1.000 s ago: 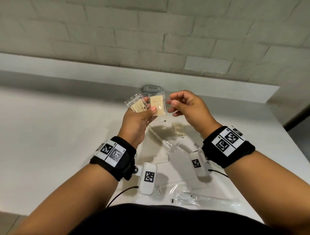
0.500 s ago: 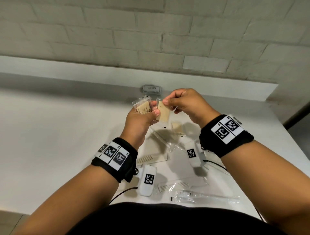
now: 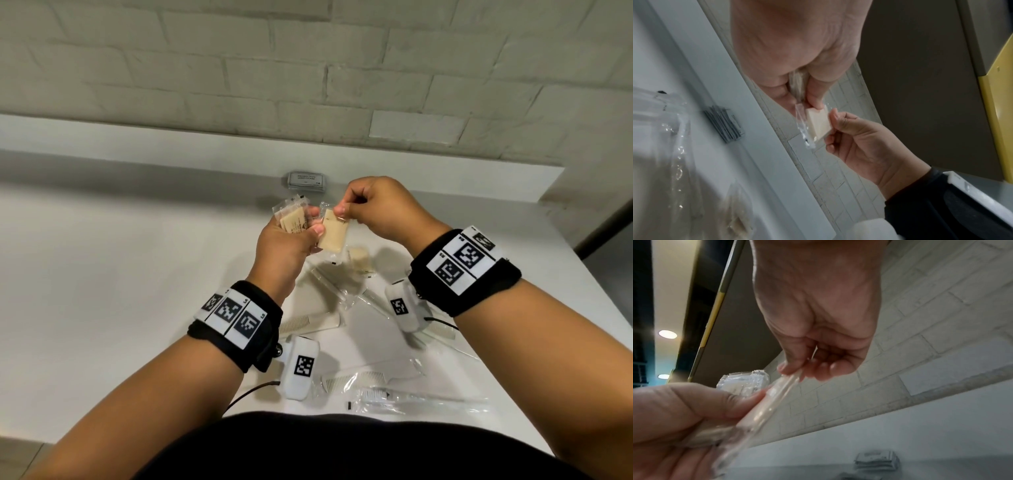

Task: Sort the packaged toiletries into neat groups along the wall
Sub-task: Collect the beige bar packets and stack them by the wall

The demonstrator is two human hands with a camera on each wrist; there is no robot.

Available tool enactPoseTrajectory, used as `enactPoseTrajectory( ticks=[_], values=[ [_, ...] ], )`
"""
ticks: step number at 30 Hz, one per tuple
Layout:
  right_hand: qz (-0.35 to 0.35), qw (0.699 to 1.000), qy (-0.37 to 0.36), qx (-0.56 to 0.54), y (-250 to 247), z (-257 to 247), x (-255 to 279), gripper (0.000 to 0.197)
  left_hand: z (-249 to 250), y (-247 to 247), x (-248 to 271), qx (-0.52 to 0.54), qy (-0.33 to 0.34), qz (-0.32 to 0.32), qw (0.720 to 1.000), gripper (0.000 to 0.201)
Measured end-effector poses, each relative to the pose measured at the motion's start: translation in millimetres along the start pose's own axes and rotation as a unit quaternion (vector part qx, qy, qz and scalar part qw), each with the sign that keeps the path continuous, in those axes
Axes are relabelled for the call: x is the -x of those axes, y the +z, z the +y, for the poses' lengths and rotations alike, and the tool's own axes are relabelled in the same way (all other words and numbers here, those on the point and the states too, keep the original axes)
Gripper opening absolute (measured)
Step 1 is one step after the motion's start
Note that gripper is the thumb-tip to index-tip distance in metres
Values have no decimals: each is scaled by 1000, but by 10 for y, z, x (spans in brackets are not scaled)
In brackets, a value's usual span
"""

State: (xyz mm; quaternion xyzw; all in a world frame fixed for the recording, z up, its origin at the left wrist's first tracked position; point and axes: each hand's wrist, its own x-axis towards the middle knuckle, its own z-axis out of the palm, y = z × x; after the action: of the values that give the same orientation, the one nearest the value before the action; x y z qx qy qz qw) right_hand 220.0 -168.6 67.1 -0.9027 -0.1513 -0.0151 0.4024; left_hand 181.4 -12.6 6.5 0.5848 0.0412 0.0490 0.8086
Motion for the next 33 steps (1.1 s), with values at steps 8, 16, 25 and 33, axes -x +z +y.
enactPoseTrajectory(
  ticks=[8, 16, 25, 33],
  values=[
    [-24, 988, 50, 142, -169, 120, -98, 17, -52, -191, -112, 88, -135, -4, 987, 11],
    [-70, 978, 81, 178, -110, 530, -265, 14, -65, -295, -151, 190, -217, -41, 957, 26],
    [-155, 949, 88, 260, 279, 898, -501, 11, -211, -308, -173, 121, -189, 33, 974, 13],
    [-156, 978, 107, -82, 151, 309, -355, 22, -220, -280, -207, 60, -117, 77, 988, 13]
  ],
)
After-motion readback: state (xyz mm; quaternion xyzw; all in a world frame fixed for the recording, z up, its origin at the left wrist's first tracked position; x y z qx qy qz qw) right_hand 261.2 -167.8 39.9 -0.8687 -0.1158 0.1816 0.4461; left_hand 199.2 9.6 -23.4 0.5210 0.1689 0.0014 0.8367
